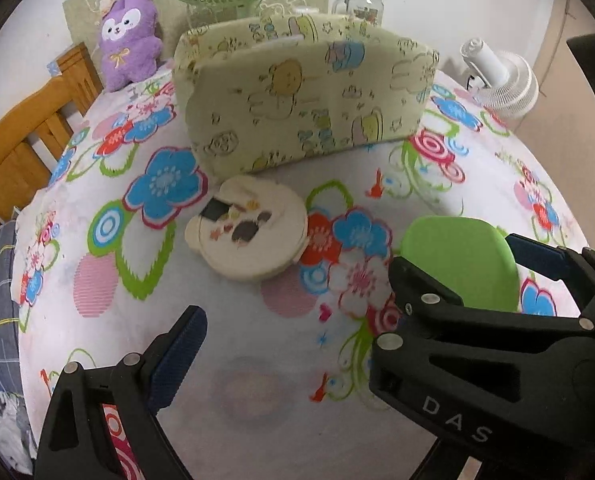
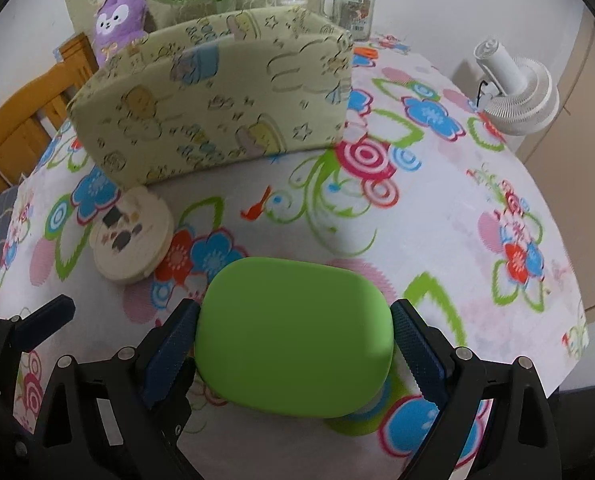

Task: Organize rigid objects
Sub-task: 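Close right tool on the green pad while left tool approaches the round beige lid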

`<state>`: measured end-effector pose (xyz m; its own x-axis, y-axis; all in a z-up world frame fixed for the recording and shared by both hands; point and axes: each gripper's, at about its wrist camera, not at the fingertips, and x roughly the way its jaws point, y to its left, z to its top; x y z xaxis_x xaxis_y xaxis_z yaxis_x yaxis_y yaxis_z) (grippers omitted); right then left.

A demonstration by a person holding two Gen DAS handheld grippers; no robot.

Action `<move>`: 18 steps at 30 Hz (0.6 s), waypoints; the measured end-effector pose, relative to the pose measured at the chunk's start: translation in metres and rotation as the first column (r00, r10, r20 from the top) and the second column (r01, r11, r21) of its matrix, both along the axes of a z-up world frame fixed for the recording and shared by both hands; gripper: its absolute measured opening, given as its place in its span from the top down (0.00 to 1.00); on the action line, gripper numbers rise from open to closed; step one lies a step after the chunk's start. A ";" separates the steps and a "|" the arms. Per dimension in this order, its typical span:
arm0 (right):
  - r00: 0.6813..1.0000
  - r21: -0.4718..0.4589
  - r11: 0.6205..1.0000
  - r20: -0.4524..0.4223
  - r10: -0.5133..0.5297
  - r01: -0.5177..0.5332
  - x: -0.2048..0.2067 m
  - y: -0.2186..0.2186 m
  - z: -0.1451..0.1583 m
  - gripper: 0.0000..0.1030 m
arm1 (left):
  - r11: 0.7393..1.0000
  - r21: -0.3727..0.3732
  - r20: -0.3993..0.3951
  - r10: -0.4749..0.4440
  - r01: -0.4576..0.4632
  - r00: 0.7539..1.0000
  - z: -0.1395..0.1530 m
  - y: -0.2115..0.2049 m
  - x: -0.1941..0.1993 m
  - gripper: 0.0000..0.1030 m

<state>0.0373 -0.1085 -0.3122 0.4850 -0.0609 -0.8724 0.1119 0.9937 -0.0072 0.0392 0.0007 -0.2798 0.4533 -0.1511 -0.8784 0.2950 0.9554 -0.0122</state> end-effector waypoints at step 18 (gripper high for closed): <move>0.994 -0.049 0.992 -0.016 0.112 -0.112 0.044 -0.004 0.017 0.08 | 0.990 -0.031 -0.002 0.137 -0.137 0.991 0.007 -0.005 0.032 0.05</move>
